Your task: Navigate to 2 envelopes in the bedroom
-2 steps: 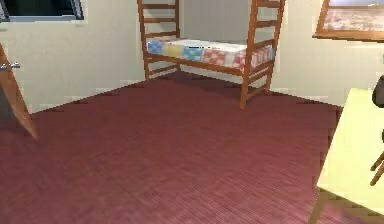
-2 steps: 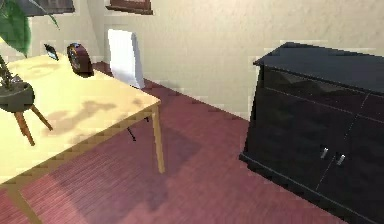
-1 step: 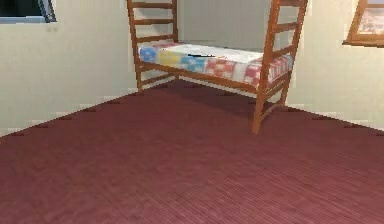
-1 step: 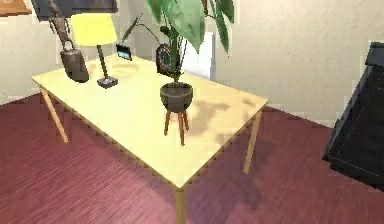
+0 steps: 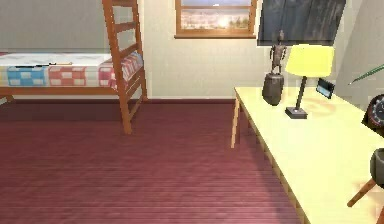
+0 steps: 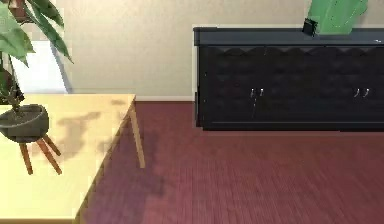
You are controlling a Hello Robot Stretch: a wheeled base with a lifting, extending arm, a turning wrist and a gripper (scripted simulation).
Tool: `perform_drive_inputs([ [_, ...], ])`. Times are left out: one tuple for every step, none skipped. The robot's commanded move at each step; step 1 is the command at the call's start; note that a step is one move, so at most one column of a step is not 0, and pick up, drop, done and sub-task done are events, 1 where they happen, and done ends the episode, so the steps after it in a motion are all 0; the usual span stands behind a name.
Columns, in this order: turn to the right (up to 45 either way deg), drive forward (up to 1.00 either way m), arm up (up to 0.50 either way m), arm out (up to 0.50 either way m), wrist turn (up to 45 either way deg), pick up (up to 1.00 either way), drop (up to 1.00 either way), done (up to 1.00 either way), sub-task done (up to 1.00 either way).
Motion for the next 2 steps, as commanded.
perform_drive_inputs([
  [0.0,1.00,0.00,0.00,0.0,0.00,0.00,0.00,0.00],
  [0.0,1.00,0.00,0.00,0.0,0.00,0.00,0.00,0.00],
])
